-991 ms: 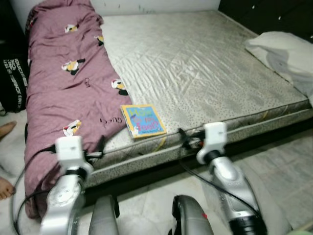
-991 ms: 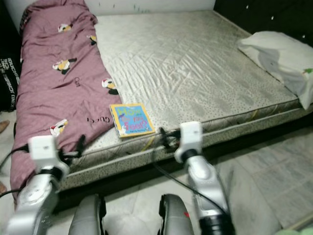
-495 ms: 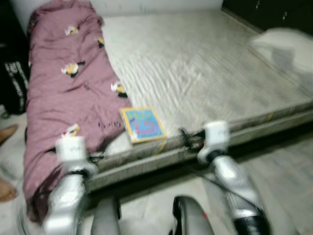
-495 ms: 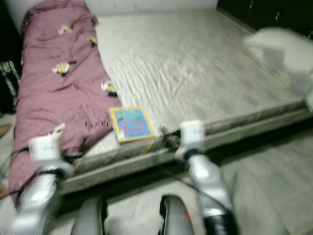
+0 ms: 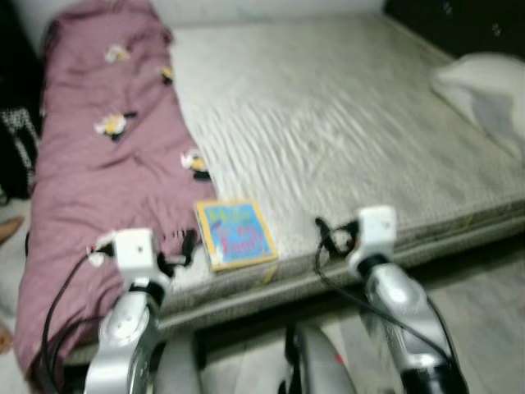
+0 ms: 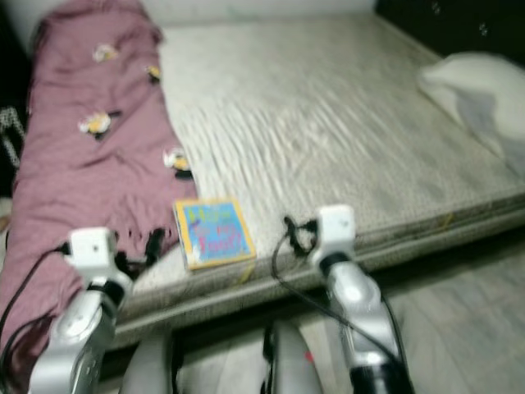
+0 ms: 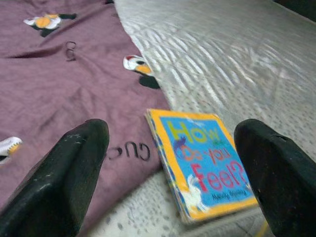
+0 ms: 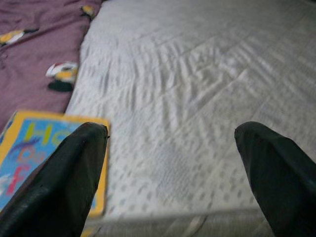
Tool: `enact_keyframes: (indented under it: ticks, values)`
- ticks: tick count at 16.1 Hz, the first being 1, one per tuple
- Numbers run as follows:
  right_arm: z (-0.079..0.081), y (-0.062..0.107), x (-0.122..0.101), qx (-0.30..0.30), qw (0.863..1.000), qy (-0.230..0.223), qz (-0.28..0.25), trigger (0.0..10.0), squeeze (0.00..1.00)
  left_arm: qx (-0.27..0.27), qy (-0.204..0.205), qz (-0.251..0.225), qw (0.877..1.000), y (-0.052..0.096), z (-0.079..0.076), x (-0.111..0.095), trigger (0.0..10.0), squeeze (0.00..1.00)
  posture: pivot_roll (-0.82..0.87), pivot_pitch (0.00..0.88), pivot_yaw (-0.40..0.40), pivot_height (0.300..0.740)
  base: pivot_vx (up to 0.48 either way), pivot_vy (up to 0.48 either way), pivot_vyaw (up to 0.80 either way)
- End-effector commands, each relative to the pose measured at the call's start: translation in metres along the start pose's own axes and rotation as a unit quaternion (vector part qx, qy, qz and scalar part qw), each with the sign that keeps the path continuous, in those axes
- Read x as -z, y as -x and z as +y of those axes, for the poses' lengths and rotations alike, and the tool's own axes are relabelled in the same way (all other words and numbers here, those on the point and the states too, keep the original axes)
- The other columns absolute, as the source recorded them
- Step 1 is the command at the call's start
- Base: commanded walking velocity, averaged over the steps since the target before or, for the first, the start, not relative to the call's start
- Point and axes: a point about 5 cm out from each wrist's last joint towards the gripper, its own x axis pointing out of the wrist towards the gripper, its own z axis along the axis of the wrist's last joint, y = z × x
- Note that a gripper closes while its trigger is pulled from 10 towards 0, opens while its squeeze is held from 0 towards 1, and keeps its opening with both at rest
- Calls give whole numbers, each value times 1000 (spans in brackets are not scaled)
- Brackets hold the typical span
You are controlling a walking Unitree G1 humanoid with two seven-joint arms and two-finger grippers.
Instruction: Clean up the room
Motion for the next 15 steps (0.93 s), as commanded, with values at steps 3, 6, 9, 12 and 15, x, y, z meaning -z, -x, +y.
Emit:
enact_keyframes:
  ticks: [3, 6, 9, 12, 15]
  values:
    - [12, -2, -4, -18, 1000, -7, -7, 10000, 0, -36, 9, 17, 999, -3, 15, 0, 10000, 0, -20, 75, -38, 610, 0, 0, 0]
    - [11, 0, -4, -17, 1000, -8, -7, 10000, 0, -38, 20, 28, 999, -4, 17, 3, 10000, 0, -26, 81, -40, 610, 0, 0, 0]
    - [11, 1, -3, -18, 1000, -11, -2, 10000, 0, -42, 33, 39, 998, -7, 19, 3, 10000, 0, -24, 87, -42, 605, 0, 0, 0]
    - [14, 4, -5, -22, 1000, -14, -2, 10000, 0, -41, 49, 64, 996, -22, 28, 8, 10000, 0, -41, 102, -48, 565, 0, 0, 0]
    - [8, 8, -10, -15, 1000, -23, -8, 10000, 0, -23, 26, 64, 997, -30, 24, 4, 10000, 0, -69, 112, -50, 555, 0, 0, 0]
